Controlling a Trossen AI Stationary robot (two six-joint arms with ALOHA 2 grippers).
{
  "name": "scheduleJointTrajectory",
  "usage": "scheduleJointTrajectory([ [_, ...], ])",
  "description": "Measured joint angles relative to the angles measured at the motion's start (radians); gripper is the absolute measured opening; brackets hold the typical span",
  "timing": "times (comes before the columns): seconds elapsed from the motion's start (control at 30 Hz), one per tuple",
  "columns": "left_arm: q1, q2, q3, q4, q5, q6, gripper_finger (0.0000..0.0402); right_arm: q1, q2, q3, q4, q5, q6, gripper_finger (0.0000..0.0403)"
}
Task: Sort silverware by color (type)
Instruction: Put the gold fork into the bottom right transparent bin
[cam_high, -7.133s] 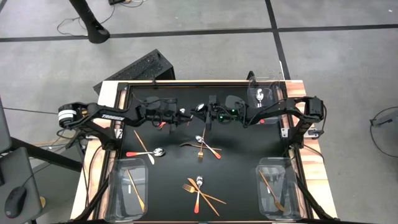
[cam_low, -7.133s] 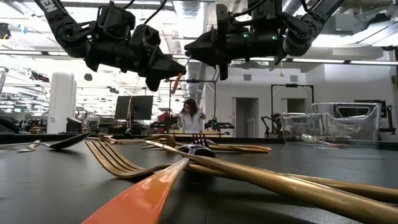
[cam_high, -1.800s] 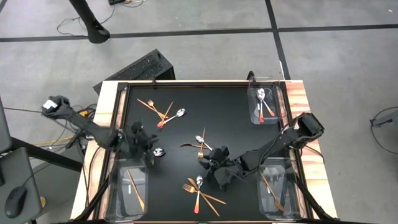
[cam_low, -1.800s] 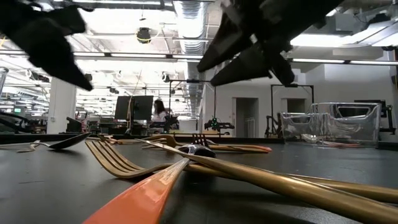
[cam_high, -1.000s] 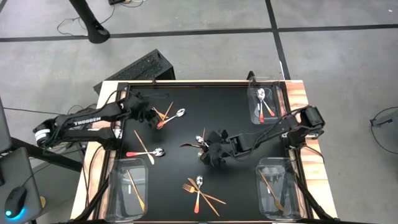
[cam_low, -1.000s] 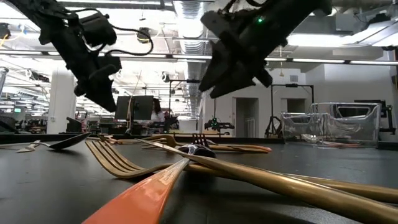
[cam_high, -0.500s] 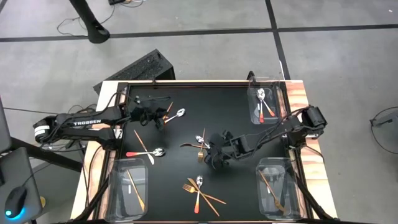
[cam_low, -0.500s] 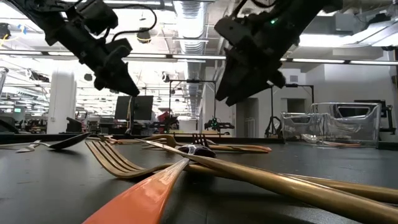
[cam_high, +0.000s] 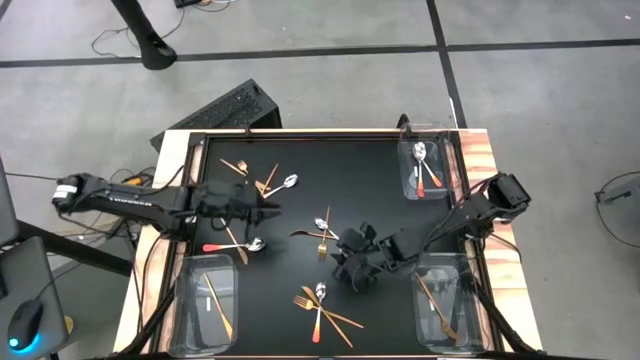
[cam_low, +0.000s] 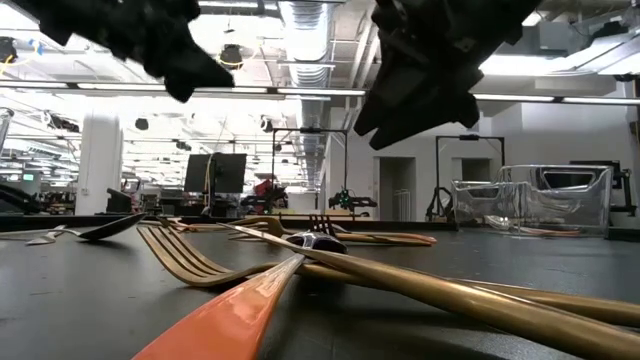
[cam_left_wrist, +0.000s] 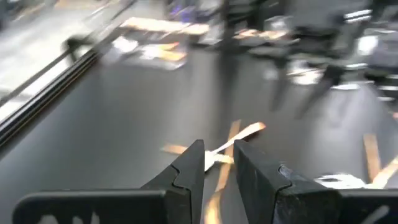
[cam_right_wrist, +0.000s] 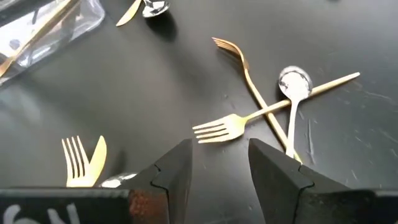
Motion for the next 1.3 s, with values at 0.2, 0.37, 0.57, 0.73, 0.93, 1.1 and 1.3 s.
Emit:
scheduleJointTrajectory([
  [0.2, -0.07, 0.011, 0.0, -0.001, -0.064, 0.003, 0.0073, -0.005, 0.0, 0.0, 0.018, -0.017, -0.055, 0.0166],
  [0.37, -0.069, 0.011, 0.0, -0.051, -0.063, -0.018, 0.0073, -0.008, 0.0, 0.0, 0.014, -0.033, -0.023, 0.0133],
  [0.57, -0.071, 0.03, 0.0, -0.02, -0.057, -0.051, 0.0073, -0.012, -0.003, 0.0, 0.014, -0.02, -0.042, 0.0099],
  [0.73, -0.073, 0.035, 0.001, 0.014, -0.114, 0.005, 0.0073, -0.016, -0.003, 0.0, 0.011, -0.022, -0.054, 0.0091],
  [0.93, -0.072, 0.042, 0.001, -0.017, -0.154, 0.104, 0.0073, -0.015, -0.003, 0.0, 0.01, -0.021, -0.061, 0.009],
  [1.1, -0.072, 0.043, 0.001, 0.008, -0.141, 0.023, 0.0073, -0.013, -0.003, 0.0, 0.015, -0.019, -0.061, 0.009],
  [1.3, -0.143, 0.06, 0.001, 0.09, -0.141, 0.004, 0.0073, -0.001, -0.004, 0.0, 0.083, 0.011, -0.103, 0.009],
])
